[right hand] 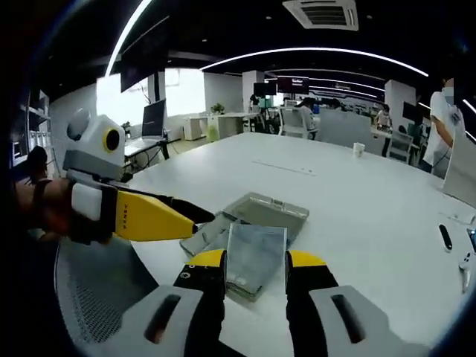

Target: Insert the divider into the dual guide fixture by aligning both edges with the guide slots and pushing it downward to the bottom, including one-sided entry, uneven engagement, binding, and posture correction.

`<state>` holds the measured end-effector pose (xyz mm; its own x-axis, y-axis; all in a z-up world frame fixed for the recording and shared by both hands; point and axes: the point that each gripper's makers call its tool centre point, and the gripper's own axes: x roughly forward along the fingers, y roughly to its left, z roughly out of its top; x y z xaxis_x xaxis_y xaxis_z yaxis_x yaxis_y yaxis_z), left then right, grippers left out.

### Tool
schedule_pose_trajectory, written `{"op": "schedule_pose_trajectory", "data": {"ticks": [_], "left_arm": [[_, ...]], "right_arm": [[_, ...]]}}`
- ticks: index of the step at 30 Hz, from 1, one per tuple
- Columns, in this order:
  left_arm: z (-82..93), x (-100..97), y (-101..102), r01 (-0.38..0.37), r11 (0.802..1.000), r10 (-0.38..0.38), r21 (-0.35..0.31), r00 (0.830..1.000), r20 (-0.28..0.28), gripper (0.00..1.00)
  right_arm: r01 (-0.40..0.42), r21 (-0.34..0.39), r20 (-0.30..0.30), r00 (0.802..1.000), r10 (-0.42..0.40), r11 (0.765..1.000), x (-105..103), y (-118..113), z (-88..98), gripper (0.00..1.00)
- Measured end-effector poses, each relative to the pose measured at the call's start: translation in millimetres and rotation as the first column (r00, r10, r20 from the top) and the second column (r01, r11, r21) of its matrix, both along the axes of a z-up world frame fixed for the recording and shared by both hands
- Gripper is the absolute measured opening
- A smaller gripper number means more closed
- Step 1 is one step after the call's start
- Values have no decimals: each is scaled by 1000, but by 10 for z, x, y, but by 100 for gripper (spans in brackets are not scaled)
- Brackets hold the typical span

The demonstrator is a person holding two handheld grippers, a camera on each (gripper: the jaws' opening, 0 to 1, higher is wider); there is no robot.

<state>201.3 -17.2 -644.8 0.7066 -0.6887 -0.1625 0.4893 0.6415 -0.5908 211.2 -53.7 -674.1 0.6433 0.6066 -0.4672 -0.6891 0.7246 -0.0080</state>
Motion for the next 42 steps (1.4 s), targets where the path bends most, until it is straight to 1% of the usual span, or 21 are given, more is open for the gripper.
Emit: {"op": "schedule_pose_trajectory", "data": {"ticks": [3, 4, 6, 8, 11, 13, 15, 17, 22, 24, 26, 29, 35, 42], "left_arm": [[4, -12, 30, -21, 1000, 21, -1, 1000, 14, 39], [-4, -18, 31, -20, 1000, 20, -2, 1000, 10, 38], [-21, -24, 37, -19, 1000, 19, -6, 1000, 0, 34], [-16, -32, 49, -22, 1000, 22, -21, 1000, -6, 30], [-9, -28, 91, -44, 998, 44, -37, 999, -16, 28], [-7, -31, 110, -52, 998, 51, -43, 999, -15, 24], [-32, -26, 117, -53, 997, 51, -48, 998, -27, 21], [-36, -17, 122, -50, 997, 48, -62, 998, -35, 20], [-33, -2, 136, -48, 995, 43, -86, 998, -53, 17], [-40, 5, 149, -50, 995, 45, -86, 997, -57, 14], [-31, 15, 156, -47, 993, 40, -109, 997, -64, 9], [-41, 45, 163, -49, 991, 40, -121, 996, -76, 9], [-29, 71, 138, -35, 989, 24, -147, 996, -80, 5], [-37, 67, 105, -20, 988, 7, -155, 996, -86, 1]], "right_arm": [[-12, 5, 3, 1000, 12, 1000, -33, 23, 16, 27], [-13, 4, 0, 1000, 13, 1000, -45, 27, 16, 27], [-11, 9, 17, 1000, 11, 1000, -47, 29, 46, 27], [-9, 22, 10, 1000, 8, 1000, -44, 41, 54, 27], [-3, 18, 9, 1000, 2, 1000, -45, 38, 55, 27], [-3, 37, 8, 1000, 3, 999, -66, 56, 88, 27], [-18, 29, 12, 1000, 17, 999, -81, 90, 85, 27], [-23, 20, 15, 1000, 22, 1000, -86, 109, 85, 27], [-26, 37, 14, 1000, 26, 999, -103, 167, 121, 27], [-28, 34, 16, 999, 28, 999, -101, 178, 129, 27], [-29, 43, 19, 999, 28, 999, -93, 192, 149, 27], [-26, 46, 24, 999, 25, 999, -83, 207, 171, 27], [-17, 50, 25, 1000, 16, 999, -88, 221, 176, 27], [-13, 57, 23, 1000, 12, 998, -93, 225, 177, 27]]}}
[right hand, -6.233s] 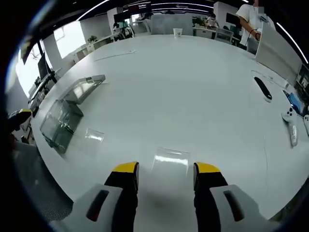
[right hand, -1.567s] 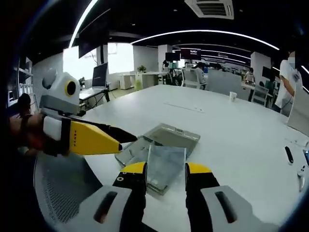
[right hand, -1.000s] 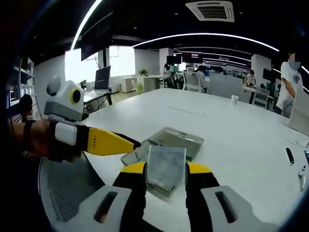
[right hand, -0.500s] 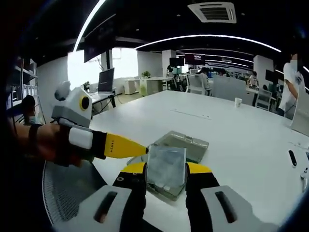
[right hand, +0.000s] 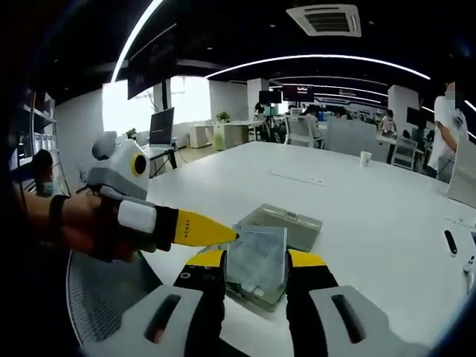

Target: Insert the divider into the dual guide fixture by aligning both edges with the guide slots and pushing it downward to the bottom, including one-sided entry, uneven engagement, binding, and posture correction.

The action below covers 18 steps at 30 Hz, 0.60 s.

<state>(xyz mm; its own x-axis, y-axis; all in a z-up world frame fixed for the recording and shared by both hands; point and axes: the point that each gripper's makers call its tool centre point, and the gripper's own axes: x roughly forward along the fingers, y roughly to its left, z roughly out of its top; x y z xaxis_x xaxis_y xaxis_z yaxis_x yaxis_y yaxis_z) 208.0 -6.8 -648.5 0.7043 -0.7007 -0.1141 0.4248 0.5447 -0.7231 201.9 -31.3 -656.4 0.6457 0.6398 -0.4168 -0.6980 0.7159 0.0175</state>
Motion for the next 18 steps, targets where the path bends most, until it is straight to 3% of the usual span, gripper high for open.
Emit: {"op": "schedule_pose_trajectory", "data": {"ticks": [8, 14, 18], "left_arm": [[-16, -12, 3, 13, 1000, -13, -24, 1000, -12, 0], [-13, -43, 18, 30, 999, -30, 10, 1000, 6, 0], [-7, -46, 58, 18, 997, -22, 76, 999, 43, 0]], "right_arm": [[-13, 0, -2, 1000, 13, 1000, -19, 37, -7, 27], [-56, 6, -14, 998, 56, 998, -39, 64, -25, 28], [-91, -24, -23, 996, 90, 996, -61, 71, -52, 28]]}}
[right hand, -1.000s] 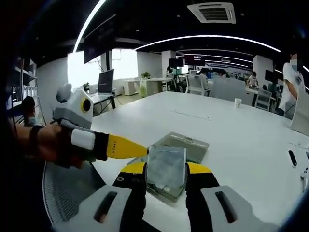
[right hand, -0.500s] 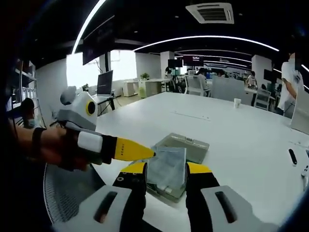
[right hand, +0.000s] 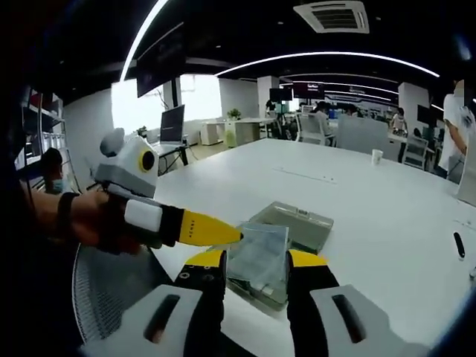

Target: Insert the divider into the dual guide fixture by aligning both edges with the guide slots and pushing it downward to the bottom, including one-sided entry, uneven engagement, binding, and posture correction.

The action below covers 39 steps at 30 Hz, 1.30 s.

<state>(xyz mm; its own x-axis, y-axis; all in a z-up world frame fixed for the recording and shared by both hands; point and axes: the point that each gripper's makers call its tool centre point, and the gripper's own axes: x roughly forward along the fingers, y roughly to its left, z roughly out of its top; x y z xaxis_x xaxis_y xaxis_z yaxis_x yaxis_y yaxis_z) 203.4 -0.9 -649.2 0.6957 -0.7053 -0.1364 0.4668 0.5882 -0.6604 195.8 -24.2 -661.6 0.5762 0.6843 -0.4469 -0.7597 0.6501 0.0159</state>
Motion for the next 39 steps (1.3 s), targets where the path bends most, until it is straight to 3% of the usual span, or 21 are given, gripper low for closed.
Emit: {"op": "schedule_pose_trajectory", "data": {"ticks": [4, 10, 12, 20, 22, 29, 33, 34, 37, 39], "left_arm": [[-2, 16, 43, 2, 1000, -3, 26, 1000, 22, 0], [-44, -53, 74, 33, 981, -54, 192, 993, 105, 0], [-48, -82, 60, 44, 975, -71, 217, 991, 117, 0], [-118, -118, 38, 70, 942, -123, 328, 982, 145, 0], [-111, -117, 32, 69, 942, -124, 327, 981, 149, 0], [-151, -198, -21, 126, 908, -210, 400, 962, 173, 0], [-233, -270, -36, 165, 857, -284, 489, 942, 179, 0], [-228, -283, -47, 169, 858, -286, 484, 941, 179, 0], [-247, -306, -50, 185, 854, -300, 485, 939, 170, 0], [-238, -306, -45, 186, 858, -301, 480, 938, 174, 0]], "right_arm": [[-36, -6, -5, 999, 36, 999, -16, 6, -7, 29], [-121, -67, 15, 992, 122, 990, 2, -16, 2, 27], [-135, -79, -10, 991, 135, 988, 13, -20, -39, 27], [-218, -162, 37, 973, 227, 962, 56, 28, -26, 26], [-236, -171, 34, 969, 245, 957, 55, 33, -44, 26], [-329, -239, 1, 941, 339, 914, -23, 69, -187, 27], [-369, -291, 36, 918, 396, 883, -59, 114, -201, 28], [-392, -307, 49, 904, 426, 867, -88, 135, -200, 27], [-422, -332, 45, 886, 461, 844, -126, 144, -237, 25], [-427, -335, 37, 885, 464, 840, -136, 137, -259, 23]]}}
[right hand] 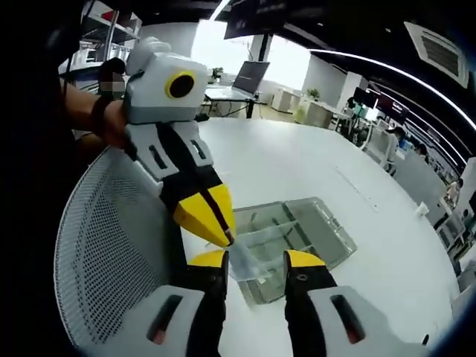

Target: Insert the divider into the dual guide fixture by aligning both edges with the guide slots and pushing it downward to the bottom, including one-sided entry, uneven engagement, binding, and posture correction.

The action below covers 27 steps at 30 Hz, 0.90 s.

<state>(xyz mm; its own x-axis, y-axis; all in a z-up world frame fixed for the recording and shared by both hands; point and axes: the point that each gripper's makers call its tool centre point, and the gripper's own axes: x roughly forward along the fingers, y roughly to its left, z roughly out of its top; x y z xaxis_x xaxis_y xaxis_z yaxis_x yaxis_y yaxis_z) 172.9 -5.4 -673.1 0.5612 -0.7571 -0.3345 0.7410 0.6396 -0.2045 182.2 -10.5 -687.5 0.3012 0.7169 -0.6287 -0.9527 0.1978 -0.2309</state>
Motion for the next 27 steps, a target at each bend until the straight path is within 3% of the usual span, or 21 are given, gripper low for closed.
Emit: {"op": "schedule_pose_trajectory", "data": {"ticks": [17, 27], "left_arm": [[7, -35, 2, 61, 997, -63, 42, 997, 50, 0], [15, -57, 8, 70, 997, -73, 38, 996, 57, 3]], "right_arm": [[-80, -23, -50, 996, 78, 997, -119, -16, -30, 3], [-142, -41, -84, 987, 138, 989, -249, -23, -1, 0]]}}
